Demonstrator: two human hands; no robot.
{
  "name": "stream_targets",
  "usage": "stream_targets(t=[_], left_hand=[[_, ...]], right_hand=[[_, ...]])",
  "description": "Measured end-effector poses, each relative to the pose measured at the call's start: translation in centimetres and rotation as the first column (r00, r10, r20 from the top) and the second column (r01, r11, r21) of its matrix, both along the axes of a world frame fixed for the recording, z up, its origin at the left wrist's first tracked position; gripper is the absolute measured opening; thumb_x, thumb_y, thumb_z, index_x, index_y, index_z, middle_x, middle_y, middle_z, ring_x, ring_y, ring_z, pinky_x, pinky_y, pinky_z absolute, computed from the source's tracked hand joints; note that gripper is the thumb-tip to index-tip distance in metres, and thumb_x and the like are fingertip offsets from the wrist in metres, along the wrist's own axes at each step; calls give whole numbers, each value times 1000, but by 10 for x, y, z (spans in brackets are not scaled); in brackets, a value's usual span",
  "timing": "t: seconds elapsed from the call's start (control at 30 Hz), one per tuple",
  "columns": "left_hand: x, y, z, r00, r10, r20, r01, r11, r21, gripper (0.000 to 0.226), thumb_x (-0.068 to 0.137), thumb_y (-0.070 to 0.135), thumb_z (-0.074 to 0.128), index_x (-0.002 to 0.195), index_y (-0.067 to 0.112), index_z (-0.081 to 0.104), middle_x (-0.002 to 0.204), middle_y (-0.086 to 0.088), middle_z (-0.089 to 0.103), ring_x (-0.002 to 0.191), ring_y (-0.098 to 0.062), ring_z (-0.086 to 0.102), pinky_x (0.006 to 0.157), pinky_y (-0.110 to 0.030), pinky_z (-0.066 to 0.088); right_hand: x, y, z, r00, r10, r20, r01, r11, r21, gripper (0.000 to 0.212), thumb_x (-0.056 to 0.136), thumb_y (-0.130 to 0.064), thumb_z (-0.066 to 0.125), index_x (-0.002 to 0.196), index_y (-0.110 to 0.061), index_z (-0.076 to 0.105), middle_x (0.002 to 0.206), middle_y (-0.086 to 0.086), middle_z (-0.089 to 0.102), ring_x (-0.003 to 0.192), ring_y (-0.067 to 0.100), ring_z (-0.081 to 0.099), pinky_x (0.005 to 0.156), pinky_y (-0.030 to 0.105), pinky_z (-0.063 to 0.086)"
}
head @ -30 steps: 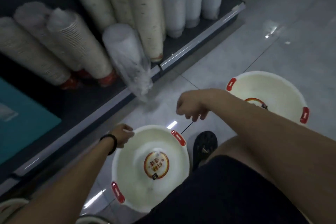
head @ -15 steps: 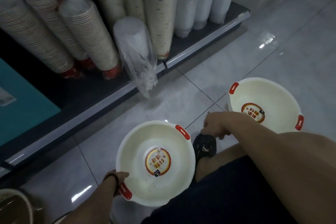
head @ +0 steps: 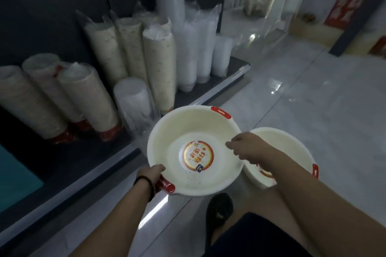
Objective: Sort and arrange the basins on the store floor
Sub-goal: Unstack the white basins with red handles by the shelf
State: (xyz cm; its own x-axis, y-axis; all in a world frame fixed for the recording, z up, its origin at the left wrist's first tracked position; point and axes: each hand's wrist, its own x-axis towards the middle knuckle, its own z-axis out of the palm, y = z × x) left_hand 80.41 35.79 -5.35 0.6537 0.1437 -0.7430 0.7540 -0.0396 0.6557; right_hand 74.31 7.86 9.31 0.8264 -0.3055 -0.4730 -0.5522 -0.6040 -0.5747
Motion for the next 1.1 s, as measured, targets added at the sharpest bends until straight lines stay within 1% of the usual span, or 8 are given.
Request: stream_targets(t=[0.1,0.17,0.3,0.43,0.6,0.73,0.93,1.1], left_hand=[[24,-60,56,987,-23,159,35,997,-75,27,80,16,72,105,5,68,97,-20,73,91,-40,72,80,-55,61],[29,-102,108,964,-34,262,58,995,-85,13,85,12,70,97,10,66,96,-17,71,90,-37,71,75,-49,62],[54,-183,168,911,-130,391,180,979,-94,19,85,13,69,104,10,68,96,-15,73,81,-32,71,56,-37,59],[56,-259,190,890,-204,407,286,946,-151,26,87,13,68,113,10,67,95,-14,75,84,-32,73,70,-46,63],[45,-351,174,815,-452,361,508,858,-72,22,91,16,69,111,19,62,88,-13,77,78,-31,77,73,-54,63],[58,-380,152,647,-703,294,747,663,-58,42,89,42,74,123,21,61,107,-10,77,90,-32,77,78,-51,63],[100,-397,135,688,-674,269,718,686,-118,63,82,68,68,132,31,58,126,-10,63,108,-38,66,82,-55,60],[111,-402,112,719,-680,143,691,721,-51,39,89,40,74,119,17,63,107,-17,75,95,-41,73,77,-57,61]], right_hand=[[-11,-55,38,873,-467,141,425,869,253,47,96,-32,70,129,-7,47,105,10,60,109,37,66,92,49,57],[-25,-101,56,754,-638,157,552,745,375,69,91,-36,75,146,-7,43,120,15,58,107,38,65,88,50,58],[-55,-167,75,723,-682,108,567,676,472,73,91,-44,76,150,-15,46,137,20,54,99,37,65,85,50,59],[-60,-201,65,708,-703,74,483,558,674,63,89,-44,79,137,-15,51,129,16,62,105,43,68,95,56,58],[-53,-252,11,356,-921,156,580,349,736,45,89,-11,78,128,-19,57,110,9,71,95,37,72,68,53,65],[-68,-307,-13,188,-974,124,679,220,700,36,89,8,64,120,-10,58,101,13,65,83,33,65,54,40,59],[-77,-345,-18,338,-933,125,800,355,484,23,87,7,65,108,-2,61,95,19,66,79,37,68,46,36,59],[-74,-354,-16,451,-883,134,772,461,438,17,86,3,70,101,-6,67,94,18,71,80,35,71,53,34,60]])
